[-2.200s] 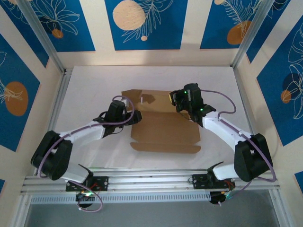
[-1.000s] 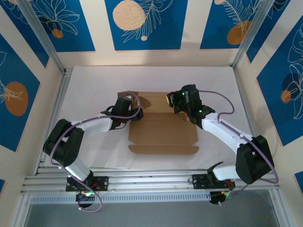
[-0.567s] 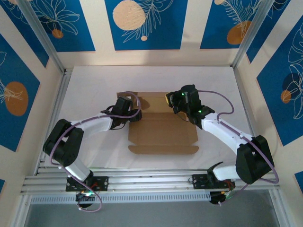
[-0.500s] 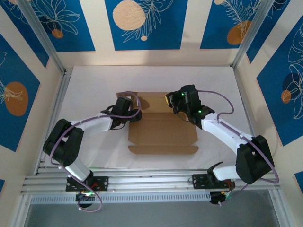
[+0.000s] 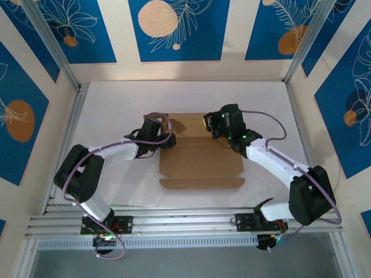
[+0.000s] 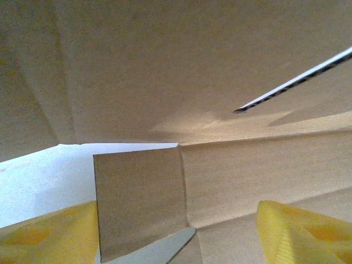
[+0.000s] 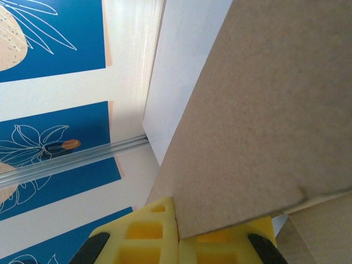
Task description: Fold the paper box
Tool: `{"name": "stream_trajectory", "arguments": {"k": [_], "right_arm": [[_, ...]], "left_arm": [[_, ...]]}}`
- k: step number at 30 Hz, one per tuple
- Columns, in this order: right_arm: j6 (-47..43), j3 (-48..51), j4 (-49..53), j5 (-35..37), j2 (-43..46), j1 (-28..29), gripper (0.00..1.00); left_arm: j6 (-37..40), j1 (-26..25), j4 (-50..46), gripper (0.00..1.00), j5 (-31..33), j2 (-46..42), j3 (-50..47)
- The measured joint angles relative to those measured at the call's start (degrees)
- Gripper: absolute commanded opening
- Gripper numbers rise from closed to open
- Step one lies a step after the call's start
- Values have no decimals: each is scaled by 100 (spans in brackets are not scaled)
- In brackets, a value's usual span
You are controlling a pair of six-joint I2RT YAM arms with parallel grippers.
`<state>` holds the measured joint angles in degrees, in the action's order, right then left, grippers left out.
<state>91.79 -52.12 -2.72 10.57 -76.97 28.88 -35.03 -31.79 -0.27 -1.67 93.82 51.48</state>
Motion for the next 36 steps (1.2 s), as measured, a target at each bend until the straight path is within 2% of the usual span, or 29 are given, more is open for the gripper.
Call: {"name": "stream_trajectory", "arguments": {"k": [14, 26, 36], "right_arm": [[24, 0, -66, 66, -190, 125, 8], [31, 0, -90, 378, -407, 260, 8], [-7, 0, -129, 448, -424, 262, 8]], "left_arm": [[-501, -74, 717, 72, -627, 192, 2], [-560, -361, 693, 72, -542, 831, 350], [-378, -413, 492, 74, -404, 848, 450]]}}
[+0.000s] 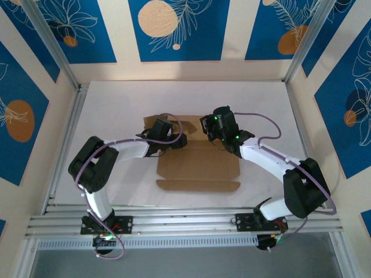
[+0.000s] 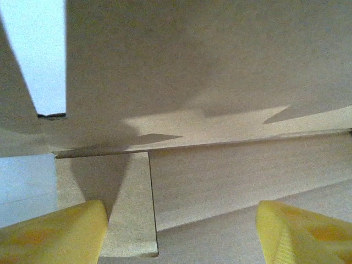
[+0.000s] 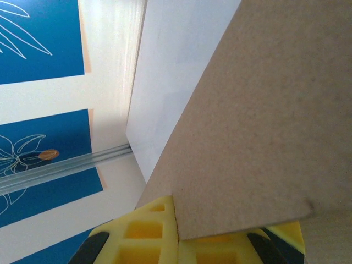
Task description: Fold the paper box
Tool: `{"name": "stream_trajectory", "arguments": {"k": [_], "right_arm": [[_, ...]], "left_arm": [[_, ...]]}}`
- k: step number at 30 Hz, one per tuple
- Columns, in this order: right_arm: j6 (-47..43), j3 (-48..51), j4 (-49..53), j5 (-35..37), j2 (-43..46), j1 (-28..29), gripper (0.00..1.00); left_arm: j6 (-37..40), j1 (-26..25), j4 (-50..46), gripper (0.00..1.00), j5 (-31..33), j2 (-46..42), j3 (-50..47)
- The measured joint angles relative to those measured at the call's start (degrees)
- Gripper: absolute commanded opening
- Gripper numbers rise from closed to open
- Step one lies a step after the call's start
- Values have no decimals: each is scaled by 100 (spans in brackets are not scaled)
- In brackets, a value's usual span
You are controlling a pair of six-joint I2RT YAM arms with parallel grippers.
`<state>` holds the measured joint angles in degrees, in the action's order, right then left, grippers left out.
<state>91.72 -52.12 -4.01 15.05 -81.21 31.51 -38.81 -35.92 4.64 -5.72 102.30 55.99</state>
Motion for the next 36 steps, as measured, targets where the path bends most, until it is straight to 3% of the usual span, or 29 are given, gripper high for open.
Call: {"name": "stream_trajectory", "arguments": {"k": [9, 20, 23, 26, 31, 36], "right_arm": [[-455, -33, 70, -511, 151, -584, 9], [-933, -35, 223, -1362, 149, -1187, 9], [-1071, -35, 236, -1652, 149, -1316, 9], [-1176, -35, 234, -1945, 149, -1447, 9], [-1224, -35, 181, -2273, 96, -1526, 9], [-1178, -35, 107, -2461, 31, -1526, 9]], "left_arm": [[986, -55, -1257, 77, -66, -1047, 190], [1727, -37, -2022, 74, -142, -2529, 306], [1939, 146, -2251, 74, 308, -2949, 337], [1950, 813, -2312, 70, 780, -3254, 350], [1663, 2135, -2218, 67, 885, -2680, 345], [1493, 2173, -2188, 66, 44, -1237, 306]]}}
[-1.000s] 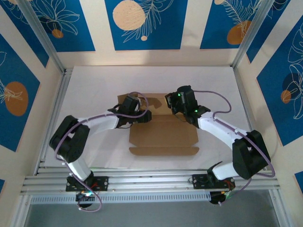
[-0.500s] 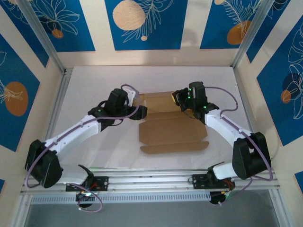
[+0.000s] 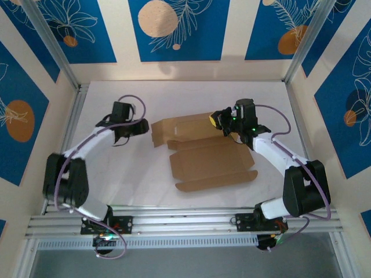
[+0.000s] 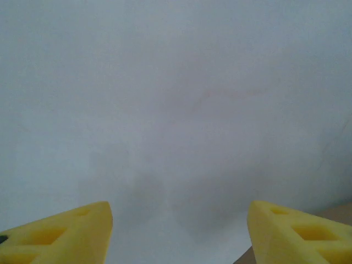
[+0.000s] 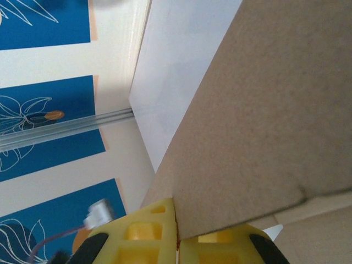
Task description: Fold the paper box
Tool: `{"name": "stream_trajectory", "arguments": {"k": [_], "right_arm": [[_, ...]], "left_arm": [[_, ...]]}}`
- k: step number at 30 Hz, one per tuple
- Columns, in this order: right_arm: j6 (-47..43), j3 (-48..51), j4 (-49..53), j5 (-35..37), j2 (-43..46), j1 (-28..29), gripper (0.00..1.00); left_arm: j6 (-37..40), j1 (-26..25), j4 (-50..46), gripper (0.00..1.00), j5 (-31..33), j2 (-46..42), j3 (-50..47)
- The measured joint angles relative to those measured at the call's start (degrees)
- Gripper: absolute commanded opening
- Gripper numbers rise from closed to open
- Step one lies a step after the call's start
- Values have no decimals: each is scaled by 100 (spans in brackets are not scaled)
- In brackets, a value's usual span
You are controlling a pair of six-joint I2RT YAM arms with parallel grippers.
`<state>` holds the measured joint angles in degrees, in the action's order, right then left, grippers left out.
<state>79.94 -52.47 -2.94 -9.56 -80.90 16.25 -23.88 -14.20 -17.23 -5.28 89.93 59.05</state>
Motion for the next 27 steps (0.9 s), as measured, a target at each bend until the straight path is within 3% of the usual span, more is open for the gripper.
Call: {"name": "stream_trajectory", "arguments": {"k": [9, 17, 27], "right_arm": [[168, -22, -306, -131, -92, -15, 9], [306, -28, -439, -107, -258, 59, 9], [350, -28, -680, -101, -269, 162, 10]], "left_arm": [[44, -612, 179, 68, -981, -63, -258], [179, -1331, 372, 69, -1086, -138, -267], [192, -1368, 898, 71, -931, -284, -407]]}}
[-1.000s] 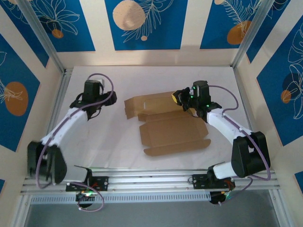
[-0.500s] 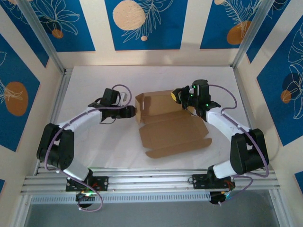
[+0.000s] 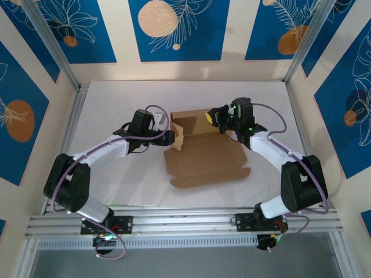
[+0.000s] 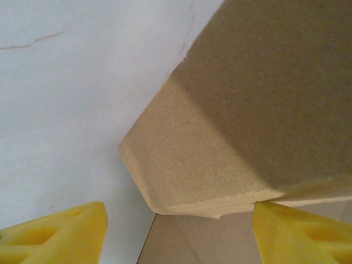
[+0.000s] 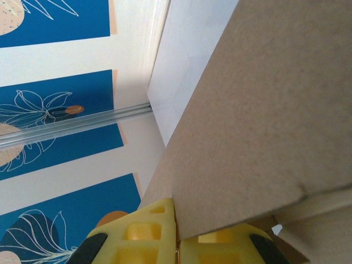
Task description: Fold the paper box
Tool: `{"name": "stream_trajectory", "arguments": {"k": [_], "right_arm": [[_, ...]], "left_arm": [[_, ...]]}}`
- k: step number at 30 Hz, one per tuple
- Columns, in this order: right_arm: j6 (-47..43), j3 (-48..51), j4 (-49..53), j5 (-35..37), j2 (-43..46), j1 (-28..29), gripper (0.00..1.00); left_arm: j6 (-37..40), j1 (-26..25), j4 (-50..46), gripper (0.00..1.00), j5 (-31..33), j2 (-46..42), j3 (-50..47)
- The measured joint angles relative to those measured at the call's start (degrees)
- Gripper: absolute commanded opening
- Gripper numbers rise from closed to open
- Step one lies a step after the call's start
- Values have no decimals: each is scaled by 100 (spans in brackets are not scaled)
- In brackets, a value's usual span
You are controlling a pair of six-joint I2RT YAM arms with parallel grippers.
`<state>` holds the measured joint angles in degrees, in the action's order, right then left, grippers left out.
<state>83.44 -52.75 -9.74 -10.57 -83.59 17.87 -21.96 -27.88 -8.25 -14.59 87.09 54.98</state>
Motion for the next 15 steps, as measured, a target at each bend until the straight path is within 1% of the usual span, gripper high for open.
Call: {"name": "stream_trajectory", "arguments": {"k": [8, 15], "right_arm": [[-243, 0, 109, 140, 9, 221, 9], [-498, 50, 238, 520, 15, 481, 10]], "left_arm": [[225, -61, 273, 71, 817, -96, -330], [474, -350, 844, 72, 1349, -101, -719]]}}
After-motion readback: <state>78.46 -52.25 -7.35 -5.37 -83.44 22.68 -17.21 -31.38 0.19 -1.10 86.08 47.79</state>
